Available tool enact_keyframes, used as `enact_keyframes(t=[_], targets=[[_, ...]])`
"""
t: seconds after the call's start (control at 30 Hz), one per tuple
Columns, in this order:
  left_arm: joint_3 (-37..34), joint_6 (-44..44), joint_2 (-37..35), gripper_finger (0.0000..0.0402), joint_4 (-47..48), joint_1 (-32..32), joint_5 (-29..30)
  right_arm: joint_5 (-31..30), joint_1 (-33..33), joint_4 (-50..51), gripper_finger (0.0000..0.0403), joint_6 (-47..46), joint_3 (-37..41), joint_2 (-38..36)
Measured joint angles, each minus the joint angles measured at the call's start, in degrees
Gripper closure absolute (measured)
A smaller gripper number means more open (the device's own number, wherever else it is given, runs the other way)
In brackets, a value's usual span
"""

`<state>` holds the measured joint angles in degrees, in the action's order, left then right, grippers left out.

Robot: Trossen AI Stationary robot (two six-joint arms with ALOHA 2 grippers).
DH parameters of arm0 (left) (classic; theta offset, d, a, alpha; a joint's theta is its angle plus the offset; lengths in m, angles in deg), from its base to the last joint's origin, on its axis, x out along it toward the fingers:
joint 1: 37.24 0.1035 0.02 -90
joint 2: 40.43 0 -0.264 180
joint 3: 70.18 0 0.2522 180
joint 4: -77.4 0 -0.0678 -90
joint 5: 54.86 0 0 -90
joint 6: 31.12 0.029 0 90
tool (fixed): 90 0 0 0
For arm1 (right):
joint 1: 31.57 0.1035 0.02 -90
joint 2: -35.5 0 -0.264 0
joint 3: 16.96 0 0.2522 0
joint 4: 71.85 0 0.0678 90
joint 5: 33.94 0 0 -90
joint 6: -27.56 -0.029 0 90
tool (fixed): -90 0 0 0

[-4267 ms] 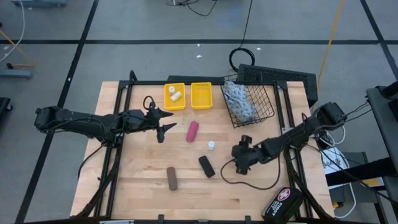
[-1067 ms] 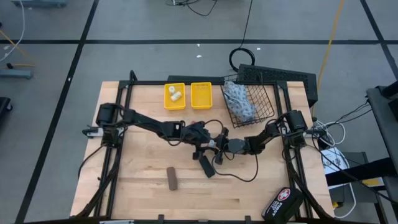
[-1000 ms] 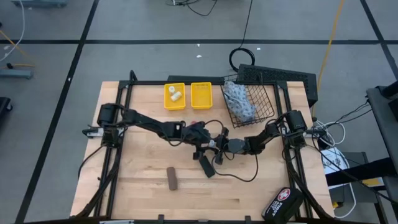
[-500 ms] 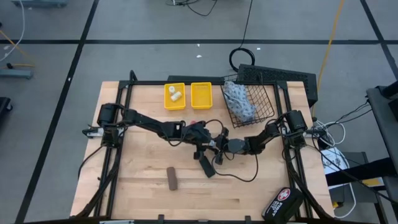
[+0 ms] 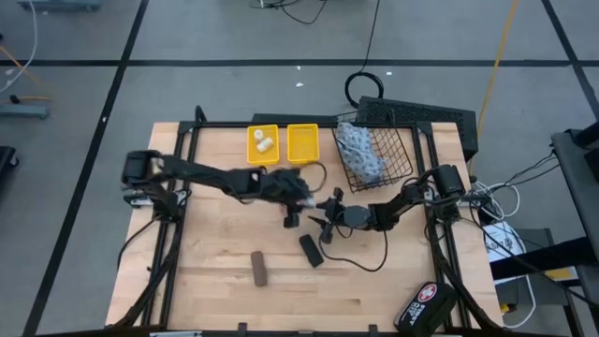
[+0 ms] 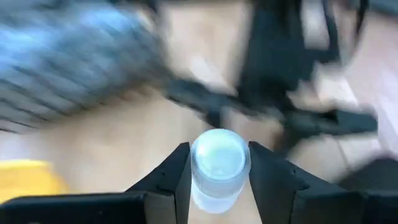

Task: Pick & Place Medicine items
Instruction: Put the pill bottle into the left yellow basket

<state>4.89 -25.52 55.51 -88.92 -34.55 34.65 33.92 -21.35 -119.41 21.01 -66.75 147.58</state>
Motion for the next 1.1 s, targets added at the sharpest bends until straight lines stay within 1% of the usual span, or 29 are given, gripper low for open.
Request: enact_keyframes(t=[0.07, 0.13, 0.23, 0.33, 0.43, 0.6, 0.67, 0.73, 0.9, 0.97, 1.1], targets=[[0.13, 0.84, -3.96, 0.0271, 1.94, 0.88, 2.54, 0.76, 0.3, 2.37, 0.0237, 0.16, 0.19, -0.74], [0.16, 1.56, -7.33, 0.0271, 5.36, 1.73, 5.31, 0.77, 0.23, 2.45, 0.0237, 0.17, 0.13, -2.08], [-0.09, 1.85, -11.75, 0.0271, 9.71, 3.66, 6.54, -0.08, 0.13, 4.48, 0.0237, 0.15, 0.57, -3.69], [-2.51, 1.89, -16.42, 0.0271, 9.92, 7.12, 7.48, 0.3, 0.26, 4.95, 0.0236, 0.17, 1.53, -4.64], [-7.21, 1.51, -19.98, 0.0271, 8.96, 10.92, 7.28, -0.12, 0.17, 4.28, 0.0236, 0.15, 2.63, -5.56], [-17.38, -0.39, -24.34, 0.0271, -0.15, 19.11, 7.33, -0.12, 0.19, 4.43, 0.0236, 0.16, 3.59, -5.71], [-20.75, -2.0, -24.35, 0.0271, -6.04, 22.18, 6.54, -0.13, 0.03, 4.29, 0.0236, 0.17, 3.65, -5.75], [-24.13, -3.26, -24.55, 0.0271, -9.34, 24.95, 5.73, -0.18, -0.09, 4.67, 0.0236, 0.17, 3.74, -5.67], [-29.39, -6.34, -23.42, 0.0271, -16.85, 30.2, 4.35, -0.2, -0.11, 4.61, 0.0236, 0.17, 3.72, -5.69], [-31.19, -7.01, -23.07, 0.0271, -17.55, 31.57, 3.25, -0.21, -0.14, 4.52, 0.0236, 0.17, 3.73, -5.69], [-33.2, -8.17, -21.22, 0.0271, -21.06, 32.93, 3.4, -0.23, -0.43, 4.55, 0.0236, 0.16, 3.71, -5.69]])
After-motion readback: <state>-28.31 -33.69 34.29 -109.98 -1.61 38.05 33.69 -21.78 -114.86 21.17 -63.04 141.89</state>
